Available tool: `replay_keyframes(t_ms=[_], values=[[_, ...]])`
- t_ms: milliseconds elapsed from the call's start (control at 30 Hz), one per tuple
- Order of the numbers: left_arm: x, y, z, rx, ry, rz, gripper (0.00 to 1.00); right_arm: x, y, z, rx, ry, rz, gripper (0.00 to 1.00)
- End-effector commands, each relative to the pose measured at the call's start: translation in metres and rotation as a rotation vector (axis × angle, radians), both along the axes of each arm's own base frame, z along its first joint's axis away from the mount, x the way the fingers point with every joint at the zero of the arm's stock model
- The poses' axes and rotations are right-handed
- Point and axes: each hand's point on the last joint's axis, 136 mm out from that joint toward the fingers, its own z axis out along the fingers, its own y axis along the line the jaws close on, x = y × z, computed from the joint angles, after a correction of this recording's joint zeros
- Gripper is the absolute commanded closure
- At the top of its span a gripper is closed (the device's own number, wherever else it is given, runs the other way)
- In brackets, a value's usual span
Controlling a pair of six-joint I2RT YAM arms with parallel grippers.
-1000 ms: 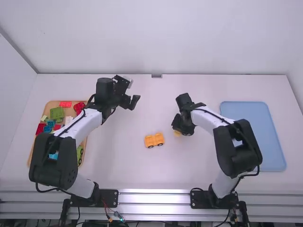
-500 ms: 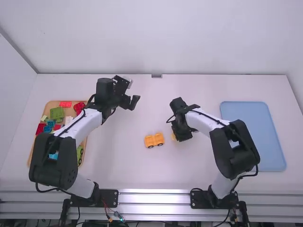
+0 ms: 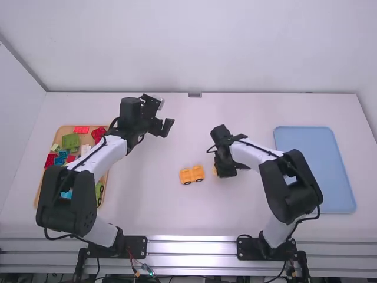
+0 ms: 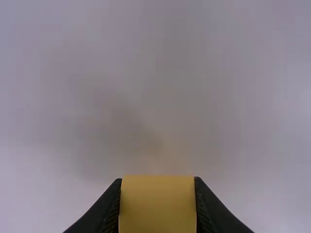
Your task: Assemble lego blocks to make yellow taxi
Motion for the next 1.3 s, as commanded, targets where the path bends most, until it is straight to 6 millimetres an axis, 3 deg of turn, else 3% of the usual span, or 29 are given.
replay_keyframes(t_ms=[0,200,233,267,300,333,367,467,500,567,600,800,1100,1133,1200,1267], values=[[0.001,0.002,0.004,-0.008,-0.005,0.006,0.01,-0.007,-0.005,-0.005,-0.013,0.021,-0.043,1.00],[0.001,0.002,0.004,-0.008,-0.005,0.006,0.01,-0.009,-0.006,-0.008,-0.014,0.024,-0.049,0.96],[0.002,0.002,0.004,-0.008,-0.005,0.006,0.01,-0.008,-0.005,-0.008,-0.011,0.018,-0.049,0.84],[0.002,0.002,0.004,-0.008,-0.008,0.006,0.01,-0.007,-0.005,-0.008,-0.010,0.015,-0.048,0.65],[0.002,0.002,0.004,-0.008,-0.008,0.006,0.01,-0.007,-0.005,-0.008,-0.010,0.015,-0.048,0.65],[0.002,0.002,0.004,-0.008,-0.007,0.006,0.01,-0.007,-0.005,-0.008,-0.009,0.015,-0.048,0.50],[0.002,0.002,0.004,-0.008,-0.006,0.006,0.01,-0.007,-0.005,-0.008,-0.010,0.015,-0.048,0.42],[0.001,0.002,0.003,-0.008,-0.003,0.006,0.01,-0.007,-0.005,-0.008,-0.010,0.014,-0.035,0.29],[0.001,0.002,0.003,-0.007,-0.001,0.005,0.01,-0.007,-0.005,-0.008,-0.010,0.014,-0.034,0.18],[0.001,0.002,0.003,-0.007,-0.001,0.006,0.01,-0.007,-0.005,-0.008,-0.010,0.014,-0.033,0.14],[0.001,0.002,0.003,-0.007,0.000,0.006,0.01,-0.007,-0.005,-0.008,-0.010,0.013,-0.028,0.06],[0.001,0.002,0.003,-0.007,-0.001,0.006,0.01,0.000,-0.007,-0.001,-0.017,0.001,0.055,0.01],[0.001,0.002,0.003,-0.007,0.000,0.006,0.01,0.022,-0.014,0.057,-0.025,0.029,0.255,0.01],[0.001,0.001,0.003,-0.007,0.000,0.005,0.01,0.033,-0.015,0.073,-0.024,0.003,0.349,0.01],[0.001,0.002,0.003,-0.007,0.001,0.006,0.01,0.043,-0.015,0.086,-0.027,-0.030,0.459,0.01],[0.000,0.002,0.001,-0.006,0.008,0.005,0.01,0.060,-0.018,0.103,-0.059,-0.098,0.714,0.01]])
